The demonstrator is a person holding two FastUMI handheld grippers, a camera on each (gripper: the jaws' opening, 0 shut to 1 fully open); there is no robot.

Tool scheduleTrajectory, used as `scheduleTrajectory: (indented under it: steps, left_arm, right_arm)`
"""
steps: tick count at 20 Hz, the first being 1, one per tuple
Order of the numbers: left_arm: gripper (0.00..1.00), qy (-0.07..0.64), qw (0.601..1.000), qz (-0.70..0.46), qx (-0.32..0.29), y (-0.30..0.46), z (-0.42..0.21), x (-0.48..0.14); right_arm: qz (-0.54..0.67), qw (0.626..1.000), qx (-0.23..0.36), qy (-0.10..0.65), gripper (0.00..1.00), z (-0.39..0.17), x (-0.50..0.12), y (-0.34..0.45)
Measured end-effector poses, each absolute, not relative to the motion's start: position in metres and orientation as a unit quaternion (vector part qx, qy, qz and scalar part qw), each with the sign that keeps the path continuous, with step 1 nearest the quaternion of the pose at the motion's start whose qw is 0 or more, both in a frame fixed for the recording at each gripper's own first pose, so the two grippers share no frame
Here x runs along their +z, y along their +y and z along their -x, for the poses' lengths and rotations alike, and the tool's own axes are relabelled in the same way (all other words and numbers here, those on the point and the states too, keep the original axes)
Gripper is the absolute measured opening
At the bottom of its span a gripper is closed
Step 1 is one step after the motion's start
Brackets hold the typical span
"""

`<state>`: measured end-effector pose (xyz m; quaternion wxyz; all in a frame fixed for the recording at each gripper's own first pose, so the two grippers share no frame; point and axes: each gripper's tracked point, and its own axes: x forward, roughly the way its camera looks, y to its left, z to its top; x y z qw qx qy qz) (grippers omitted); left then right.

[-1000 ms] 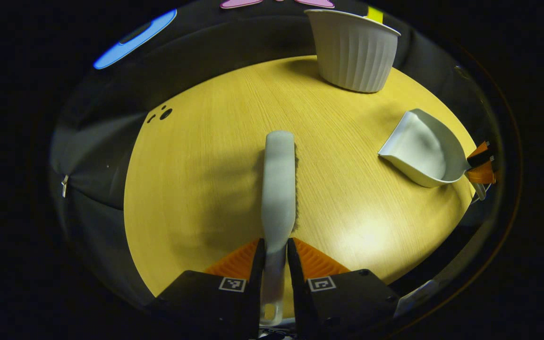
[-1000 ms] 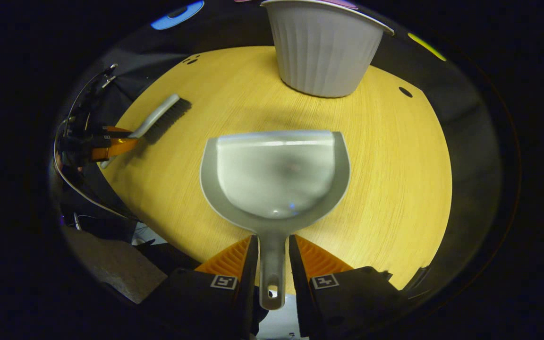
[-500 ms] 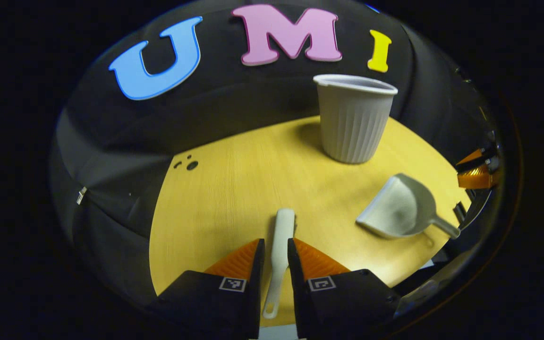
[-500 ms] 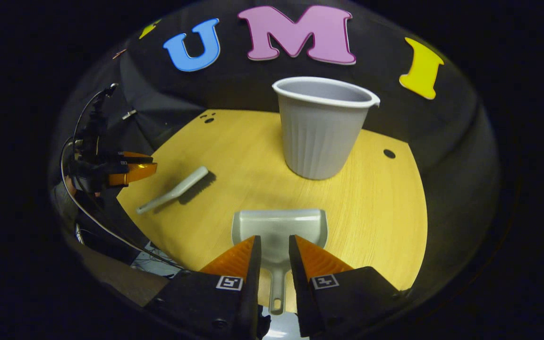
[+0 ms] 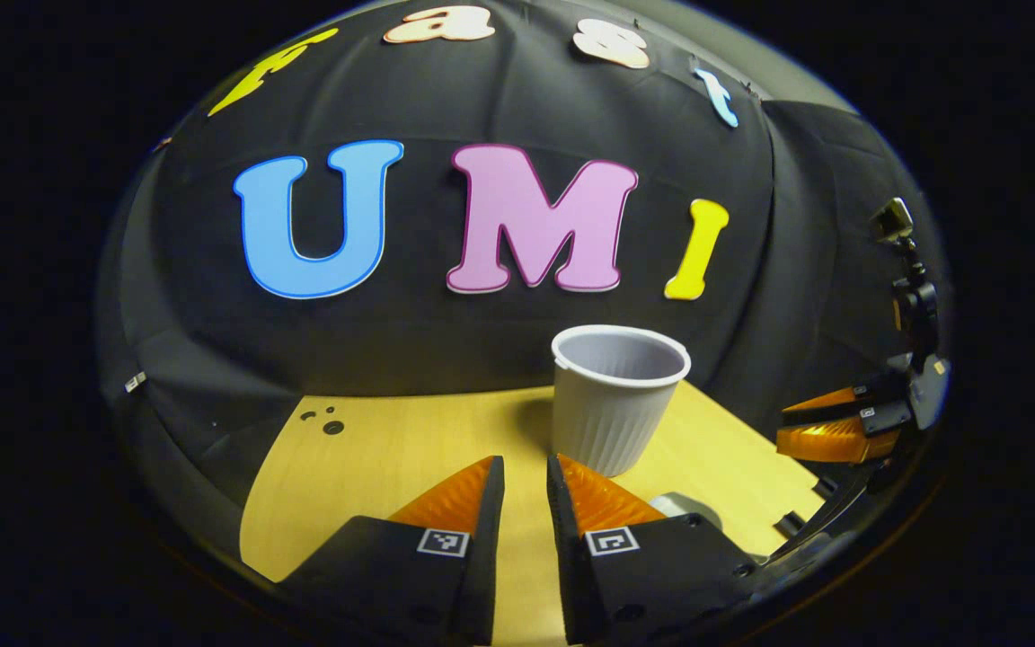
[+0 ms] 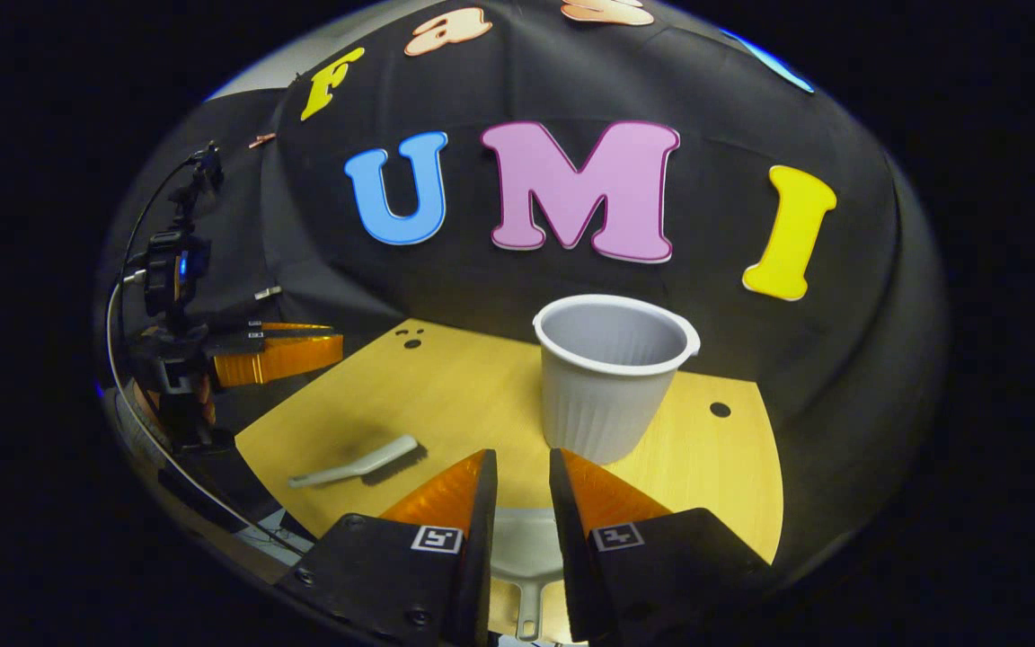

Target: Pick up the small broom and dustpan from the desktop, sweep the trash into the dustpan with the broom, and then empty the trash into the garbage bin.

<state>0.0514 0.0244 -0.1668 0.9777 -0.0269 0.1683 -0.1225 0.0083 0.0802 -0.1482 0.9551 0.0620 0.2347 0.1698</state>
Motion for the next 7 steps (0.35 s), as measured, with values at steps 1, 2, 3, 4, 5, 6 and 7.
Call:
scheduleTrajectory:
  steps: [1, 2, 3, 4, 5, 6, 7]
  left_arm:
    - [0.33, 0.161, 0.979, 0.028, -0.126, 0.0225, -0.0506, -0.1622]
    - [0.33, 0.155, 0.979, 0.026, -0.132, 0.0203, -0.0491, -0.1585]
    - [0.33, 0.151, 0.979, 0.024, -0.136, 0.0202, -0.0488, -0.1603]
    - [0.33, 0.147, 0.979, 0.024, -0.139, 0.0202, -0.048, -0.1586]
    - [0.34, 0.146, 0.979, 0.023, -0.139, 0.0201, -0.0462, -0.1578]
    - [0.33, 0.147, 0.979, 0.02, -0.137, 0.0215, -0.0441, -0.1578]
    - [0.33, 0.148, 0.98, 0.018, -0.135, 0.024, -0.0424, -0.1567]
  right_arm:
    - [-0.064, 0.958, 0.168, 0.224, 0.37, -0.0082, -0.1427, 0.0807]
    - [-0.065, 0.96, 0.168, 0.215, 0.37, -0.0124, -0.1391, 0.0803]
    - [-0.066, 0.961, 0.167, 0.208, 0.37, -0.0157, -0.1366, 0.0802]
    - [-0.067, 0.961, 0.169, 0.209, 0.38, -0.0167, -0.1367, 0.0821]
    - [-0.067, 0.961, 0.17, 0.21, 0.37, -0.0148, -0.1385, 0.0831]
    - [-0.063, 0.96, 0.168, 0.213, 0.37, -0.0145, -0.1397, 0.0834]
    - [-0.062, 0.959, 0.17, 0.217, 0.37, -0.0128, -0.14, 0.0848]
